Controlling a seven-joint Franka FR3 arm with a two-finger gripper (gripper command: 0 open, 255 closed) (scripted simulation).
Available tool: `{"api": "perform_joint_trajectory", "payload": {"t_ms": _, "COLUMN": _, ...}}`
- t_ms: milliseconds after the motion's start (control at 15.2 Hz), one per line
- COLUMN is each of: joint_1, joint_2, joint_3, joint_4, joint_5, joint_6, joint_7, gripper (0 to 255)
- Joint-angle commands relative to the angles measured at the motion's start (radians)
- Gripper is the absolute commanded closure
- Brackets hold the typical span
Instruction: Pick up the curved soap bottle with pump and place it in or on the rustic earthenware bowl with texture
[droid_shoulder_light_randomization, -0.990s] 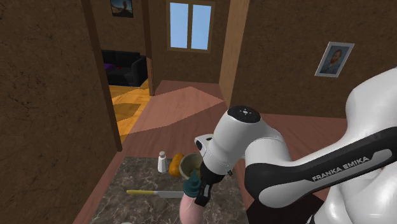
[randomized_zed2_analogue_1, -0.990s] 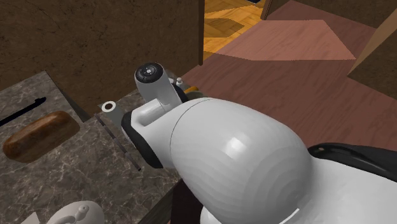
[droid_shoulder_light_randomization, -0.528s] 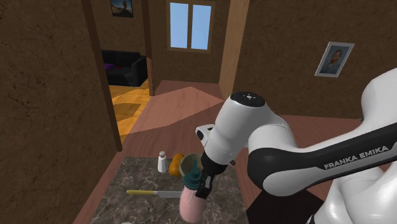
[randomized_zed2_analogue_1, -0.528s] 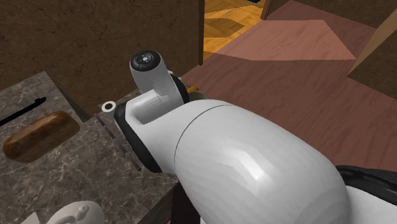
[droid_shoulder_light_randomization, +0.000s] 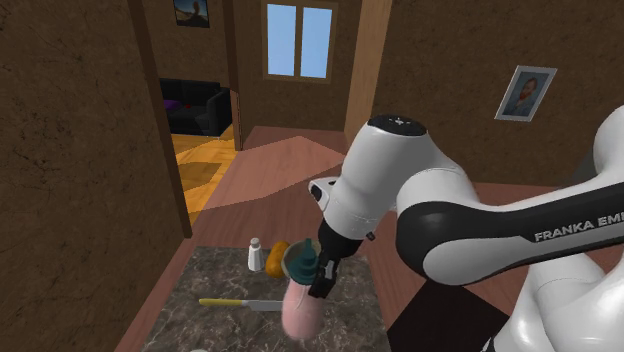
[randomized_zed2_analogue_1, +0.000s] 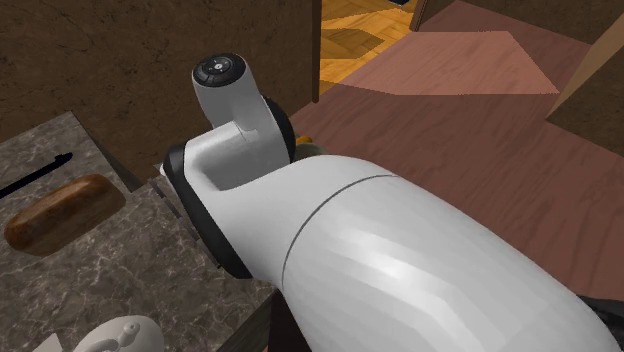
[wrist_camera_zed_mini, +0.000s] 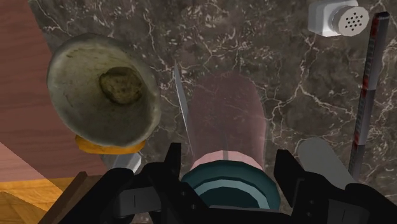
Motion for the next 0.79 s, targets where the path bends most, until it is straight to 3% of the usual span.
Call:
{"api": "perform_joint_trajectory", "payload": {"t_ms": 0, "joint_1": 0.000, "joint_2": -0.012, "joint_3": -0.006, "joint_4": 0.020, "joint_5": 0.000, "joint_6": -0.032, "joint_7": -0.003, "gripper": 255}}
{"api": "perform_joint_trajectory", "payload": {"t_ms": 726, "joint_1": -0.001, "joint_2": -0.053, "joint_3": -0.032, "joint_4": 0.138, "joint_5": -0.006, "joint_6": -0.190, "joint_7": -0.012, "gripper": 255}}
